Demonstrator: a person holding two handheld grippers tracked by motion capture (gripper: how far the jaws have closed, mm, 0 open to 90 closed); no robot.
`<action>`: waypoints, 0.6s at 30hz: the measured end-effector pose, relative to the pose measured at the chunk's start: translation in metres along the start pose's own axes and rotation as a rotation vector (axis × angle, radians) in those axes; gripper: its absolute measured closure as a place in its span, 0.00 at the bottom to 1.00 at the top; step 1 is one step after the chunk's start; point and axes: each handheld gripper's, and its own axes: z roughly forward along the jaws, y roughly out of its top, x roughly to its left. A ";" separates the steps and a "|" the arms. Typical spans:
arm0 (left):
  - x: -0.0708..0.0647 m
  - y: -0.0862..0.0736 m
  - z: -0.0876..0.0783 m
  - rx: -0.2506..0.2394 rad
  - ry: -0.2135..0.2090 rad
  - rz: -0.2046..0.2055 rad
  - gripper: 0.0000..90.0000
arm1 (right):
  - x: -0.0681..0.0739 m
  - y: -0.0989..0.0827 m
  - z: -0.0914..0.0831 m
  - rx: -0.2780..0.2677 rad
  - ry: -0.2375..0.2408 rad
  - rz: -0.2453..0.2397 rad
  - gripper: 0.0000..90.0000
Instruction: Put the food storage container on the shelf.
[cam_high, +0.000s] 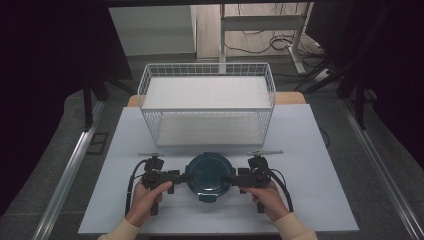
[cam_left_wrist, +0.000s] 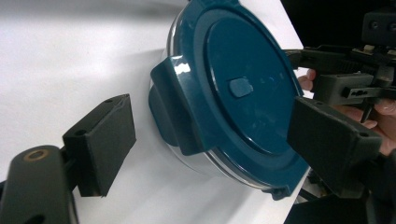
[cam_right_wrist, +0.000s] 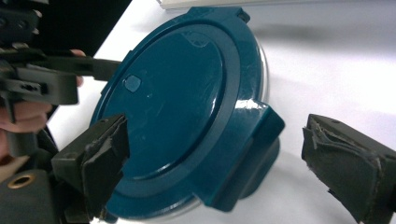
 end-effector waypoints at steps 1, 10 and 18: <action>0.000 0.000 0.000 0.000 0.000 0.000 0.17 | 0.000 0.000 0.000 0.000 0.000 0.000 0.08; 0.005 0.001 0.012 0.035 -0.061 -0.026 0.19 | -0.004 -0.004 0.014 0.038 0.051 0.083 0.08; 0.011 0.001 0.023 0.070 -0.098 -0.068 0.21 | -0.006 -0.006 0.020 0.040 0.068 0.118 0.12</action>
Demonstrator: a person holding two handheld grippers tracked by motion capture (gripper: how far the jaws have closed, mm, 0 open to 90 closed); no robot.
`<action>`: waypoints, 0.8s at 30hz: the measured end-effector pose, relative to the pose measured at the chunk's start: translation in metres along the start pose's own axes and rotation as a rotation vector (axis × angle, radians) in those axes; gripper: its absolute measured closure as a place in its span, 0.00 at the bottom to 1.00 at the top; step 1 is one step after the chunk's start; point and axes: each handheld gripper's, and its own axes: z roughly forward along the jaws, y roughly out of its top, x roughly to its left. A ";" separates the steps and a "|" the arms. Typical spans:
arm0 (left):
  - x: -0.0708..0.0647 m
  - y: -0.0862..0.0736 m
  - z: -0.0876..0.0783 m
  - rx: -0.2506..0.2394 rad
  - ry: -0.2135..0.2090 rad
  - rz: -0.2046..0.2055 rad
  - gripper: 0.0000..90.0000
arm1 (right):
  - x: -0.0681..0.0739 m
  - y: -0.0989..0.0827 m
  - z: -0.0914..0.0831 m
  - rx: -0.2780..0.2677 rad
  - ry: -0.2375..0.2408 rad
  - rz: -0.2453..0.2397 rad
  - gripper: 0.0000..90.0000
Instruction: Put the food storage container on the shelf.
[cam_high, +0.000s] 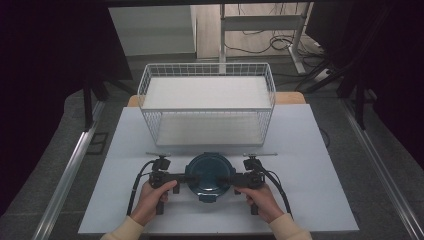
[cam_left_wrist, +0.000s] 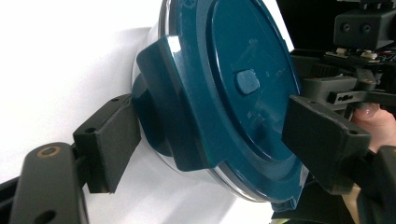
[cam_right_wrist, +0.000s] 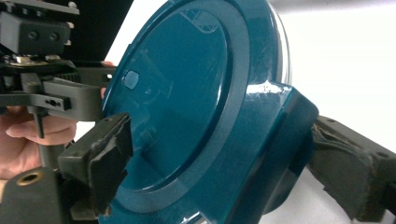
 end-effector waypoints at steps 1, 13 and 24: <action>0.000 0.000 0.001 0.004 -0.003 -0.005 0.22 | 0.000 0.000 0.000 -0.002 0.003 0.003 0.13; 0.003 -0.004 -0.001 -0.004 -0.021 -0.060 0.34 | -0.001 -0.003 -0.006 -0.015 0.007 0.062 0.27; -0.006 -0.007 -0.007 -0.015 -0.008 -0.014 0.40 | 0.003 -0.008 -0.016 -0.047 0.002 0.087 0.36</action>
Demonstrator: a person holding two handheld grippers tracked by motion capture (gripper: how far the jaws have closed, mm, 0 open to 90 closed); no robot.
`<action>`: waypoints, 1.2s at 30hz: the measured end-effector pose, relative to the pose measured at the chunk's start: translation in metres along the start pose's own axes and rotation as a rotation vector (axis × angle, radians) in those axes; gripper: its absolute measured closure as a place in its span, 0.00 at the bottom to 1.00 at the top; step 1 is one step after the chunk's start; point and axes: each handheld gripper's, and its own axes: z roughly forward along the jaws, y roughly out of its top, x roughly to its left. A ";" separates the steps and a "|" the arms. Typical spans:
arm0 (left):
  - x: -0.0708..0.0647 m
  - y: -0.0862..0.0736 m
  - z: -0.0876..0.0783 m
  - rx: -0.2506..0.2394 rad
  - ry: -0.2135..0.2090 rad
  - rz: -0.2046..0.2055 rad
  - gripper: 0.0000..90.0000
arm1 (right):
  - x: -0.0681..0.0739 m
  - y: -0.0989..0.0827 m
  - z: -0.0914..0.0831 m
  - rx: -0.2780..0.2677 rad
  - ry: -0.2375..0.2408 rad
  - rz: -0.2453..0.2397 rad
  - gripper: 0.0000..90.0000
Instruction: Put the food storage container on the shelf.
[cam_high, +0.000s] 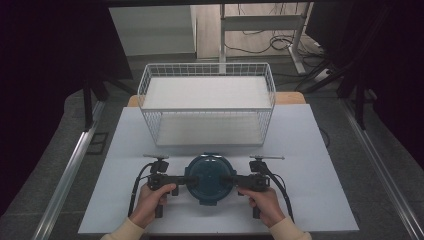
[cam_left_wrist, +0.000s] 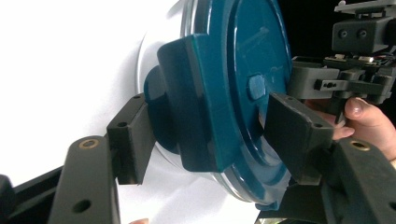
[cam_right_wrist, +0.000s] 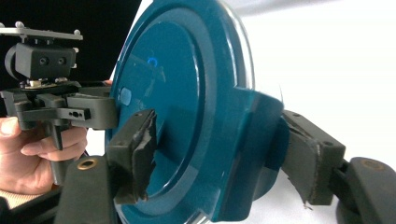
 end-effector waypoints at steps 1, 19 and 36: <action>0.000 0.000 -0.001 0.000 -0.002 0.007 0.40 | 0.001 -0.001 -0.001 -0.003 -0.002 -0.002 0.36; -0.018 -0.006 -0.008 -0.024 0.036 0.078 0.45 | 0.016 -0.004 -0.014 -0.046 -0.026 -0.095 0.41; -0.035 -0.003 -0.021 -0.071 0.027 0.154 0.46 | 0.033 -0.002 -0.028 -0.088 -0.019 -0.175 0.41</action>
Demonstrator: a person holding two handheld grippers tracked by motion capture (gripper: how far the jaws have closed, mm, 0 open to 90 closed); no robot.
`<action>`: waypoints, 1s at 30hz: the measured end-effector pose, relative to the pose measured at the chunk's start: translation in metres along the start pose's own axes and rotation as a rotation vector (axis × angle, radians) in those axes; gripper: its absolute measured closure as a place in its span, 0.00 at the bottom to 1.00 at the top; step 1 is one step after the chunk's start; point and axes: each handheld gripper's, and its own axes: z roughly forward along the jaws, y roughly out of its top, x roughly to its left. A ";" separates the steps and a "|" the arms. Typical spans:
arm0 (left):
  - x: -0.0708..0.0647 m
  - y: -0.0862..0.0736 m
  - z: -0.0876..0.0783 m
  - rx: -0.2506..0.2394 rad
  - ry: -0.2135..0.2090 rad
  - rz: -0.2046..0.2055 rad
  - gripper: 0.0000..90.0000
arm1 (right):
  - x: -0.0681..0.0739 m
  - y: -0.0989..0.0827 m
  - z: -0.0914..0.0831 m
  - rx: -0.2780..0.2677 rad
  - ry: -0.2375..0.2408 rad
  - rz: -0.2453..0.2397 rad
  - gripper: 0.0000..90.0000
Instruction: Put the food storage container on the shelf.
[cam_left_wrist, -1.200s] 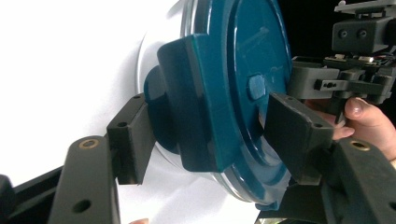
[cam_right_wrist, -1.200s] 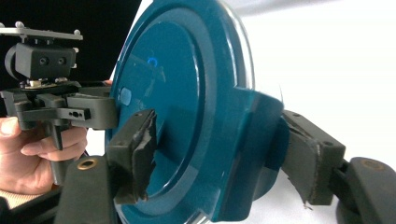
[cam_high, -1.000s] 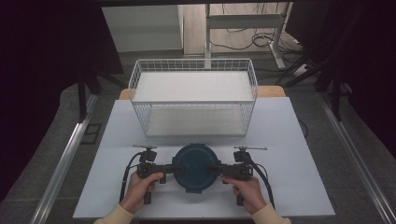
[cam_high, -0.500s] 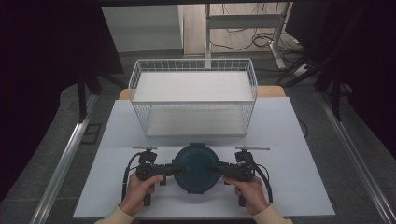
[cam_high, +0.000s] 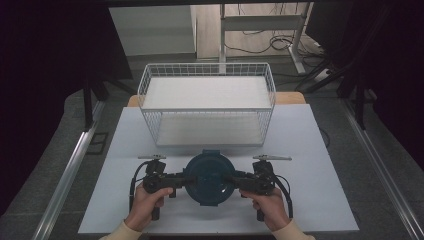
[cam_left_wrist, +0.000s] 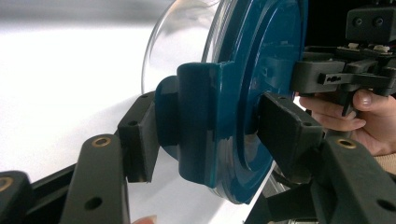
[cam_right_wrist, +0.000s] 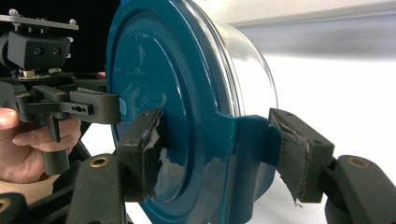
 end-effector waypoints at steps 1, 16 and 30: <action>-0.001 0.001 -0.001 -0.003 -0.003 0.005 0.46 | 0.001 0.001 -0.001 -0.004 -0.002 -0.006 0.41; -0.016 0.015 -0.017 -0.053 0.006 0.069 0.46 | 0.019 0.018 -0.012 -0.038 0.002 -0.102 0.42; -0.030 0.046 -0.023 -0.084 0.002 0.113 0.46 | 0.026 0.044 -0.024 -0.083 -0.003 -0.142 0.42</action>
